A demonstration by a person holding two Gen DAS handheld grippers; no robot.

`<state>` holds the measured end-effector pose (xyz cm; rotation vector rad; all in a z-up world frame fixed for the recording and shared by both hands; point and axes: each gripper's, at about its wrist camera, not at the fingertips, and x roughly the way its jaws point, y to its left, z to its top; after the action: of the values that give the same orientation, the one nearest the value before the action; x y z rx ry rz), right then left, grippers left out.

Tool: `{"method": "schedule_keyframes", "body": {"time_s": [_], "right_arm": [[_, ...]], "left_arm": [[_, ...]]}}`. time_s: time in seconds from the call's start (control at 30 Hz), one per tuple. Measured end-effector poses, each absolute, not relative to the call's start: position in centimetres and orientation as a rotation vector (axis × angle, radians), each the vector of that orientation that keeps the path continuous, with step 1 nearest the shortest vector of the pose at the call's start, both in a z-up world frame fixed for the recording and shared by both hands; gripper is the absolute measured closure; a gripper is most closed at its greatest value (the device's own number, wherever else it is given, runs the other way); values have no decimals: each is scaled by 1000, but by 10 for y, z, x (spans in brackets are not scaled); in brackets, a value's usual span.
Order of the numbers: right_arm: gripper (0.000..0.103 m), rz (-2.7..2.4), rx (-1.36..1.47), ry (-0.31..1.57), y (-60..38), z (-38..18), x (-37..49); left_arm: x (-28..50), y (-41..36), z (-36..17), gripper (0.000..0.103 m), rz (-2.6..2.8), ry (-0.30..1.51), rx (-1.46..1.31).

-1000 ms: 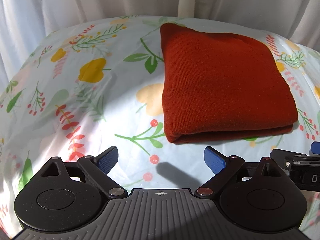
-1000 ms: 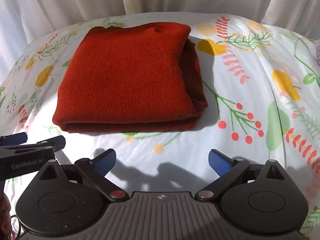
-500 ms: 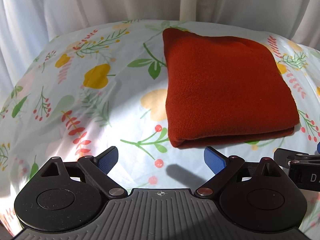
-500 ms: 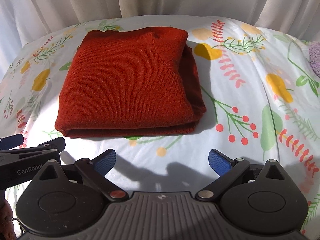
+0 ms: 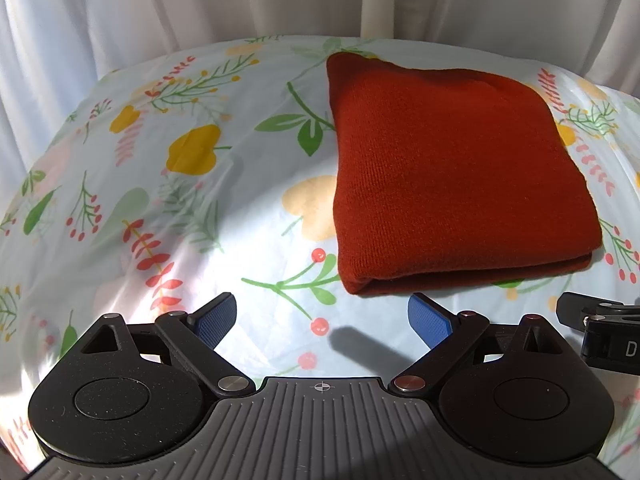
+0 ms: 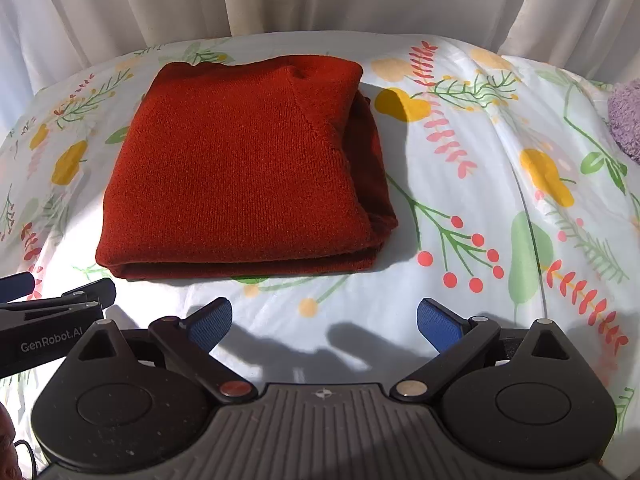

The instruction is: Fold small clothes

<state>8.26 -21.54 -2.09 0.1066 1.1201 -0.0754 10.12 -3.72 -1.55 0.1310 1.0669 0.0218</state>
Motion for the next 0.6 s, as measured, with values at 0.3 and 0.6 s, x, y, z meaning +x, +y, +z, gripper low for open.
{"method": "schedule_keyframes", "body": {"time_s": [0.3, 0.6], "right_arm": [[4, -85, 106, 1115, -217, -21, 84], [4, -92, 95, 1114, -217, -21, 86]], "left_arm": [[103, -38, -16, 7, 24, 1070, 133], [105, -38, -20, 7, 16, 1075, 136]]}}
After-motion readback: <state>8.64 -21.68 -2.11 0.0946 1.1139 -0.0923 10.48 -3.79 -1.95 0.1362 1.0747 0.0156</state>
